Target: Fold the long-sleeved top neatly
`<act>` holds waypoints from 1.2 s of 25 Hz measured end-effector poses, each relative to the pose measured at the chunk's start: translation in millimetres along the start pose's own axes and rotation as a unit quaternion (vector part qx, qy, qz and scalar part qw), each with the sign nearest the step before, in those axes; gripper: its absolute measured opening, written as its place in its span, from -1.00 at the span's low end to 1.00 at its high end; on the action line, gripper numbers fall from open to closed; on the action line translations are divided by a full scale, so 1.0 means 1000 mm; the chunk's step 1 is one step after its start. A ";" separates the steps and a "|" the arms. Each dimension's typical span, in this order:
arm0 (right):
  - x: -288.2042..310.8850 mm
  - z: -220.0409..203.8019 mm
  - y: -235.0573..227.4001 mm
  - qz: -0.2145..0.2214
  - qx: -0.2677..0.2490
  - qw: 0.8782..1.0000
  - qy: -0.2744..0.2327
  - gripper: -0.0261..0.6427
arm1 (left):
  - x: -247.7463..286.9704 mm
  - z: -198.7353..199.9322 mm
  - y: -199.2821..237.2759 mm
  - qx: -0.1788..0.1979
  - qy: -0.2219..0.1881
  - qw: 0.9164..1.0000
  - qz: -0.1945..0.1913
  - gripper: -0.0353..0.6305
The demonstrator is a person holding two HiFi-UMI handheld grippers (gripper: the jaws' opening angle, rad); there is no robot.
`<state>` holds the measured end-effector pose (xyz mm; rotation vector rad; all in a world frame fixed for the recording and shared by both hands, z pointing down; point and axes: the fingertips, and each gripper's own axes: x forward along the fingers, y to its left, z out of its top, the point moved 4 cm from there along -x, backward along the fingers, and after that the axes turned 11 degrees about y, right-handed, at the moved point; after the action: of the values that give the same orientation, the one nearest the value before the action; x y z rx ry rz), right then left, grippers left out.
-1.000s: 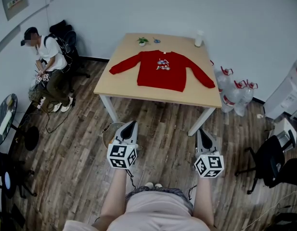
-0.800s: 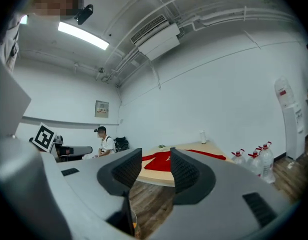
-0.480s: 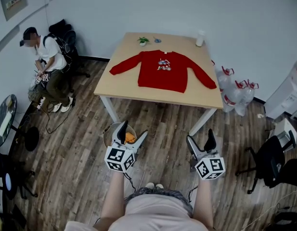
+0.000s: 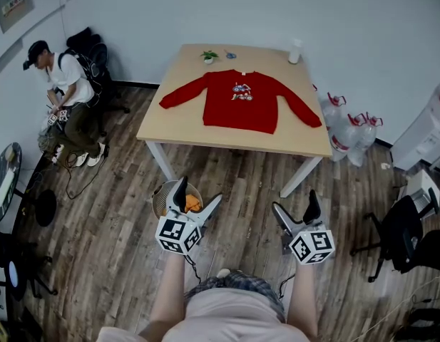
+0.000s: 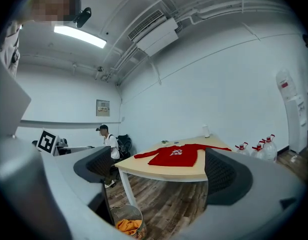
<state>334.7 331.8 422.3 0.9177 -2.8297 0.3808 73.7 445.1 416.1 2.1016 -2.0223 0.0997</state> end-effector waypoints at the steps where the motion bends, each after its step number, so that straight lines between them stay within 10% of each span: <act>1: 0.001 0.000 -0.001 -0.001 -0.001 1.000 0.000 0.78 | 0.002 -0.001 0.000 0.000 0.001 1.000 -0.002 0.47; 19: 0.070 0.014 -0.036 -0.010 0.003 1.000 0.005 0.77 | 0.076 0.013 0.036 0.002 0.007 1.000 -0.002 0.47; 30: 0.217 0.047 -0.117 0.013 0.008 1.000 0.003 0.69 | 0.206 0.033 0.107 0.005 0.021 1.000 0.017 0.47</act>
<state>227.0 106.1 445.5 0.8807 -2.8402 0.4082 -26.1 234.0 437.5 2.0532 -2.0387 0.1599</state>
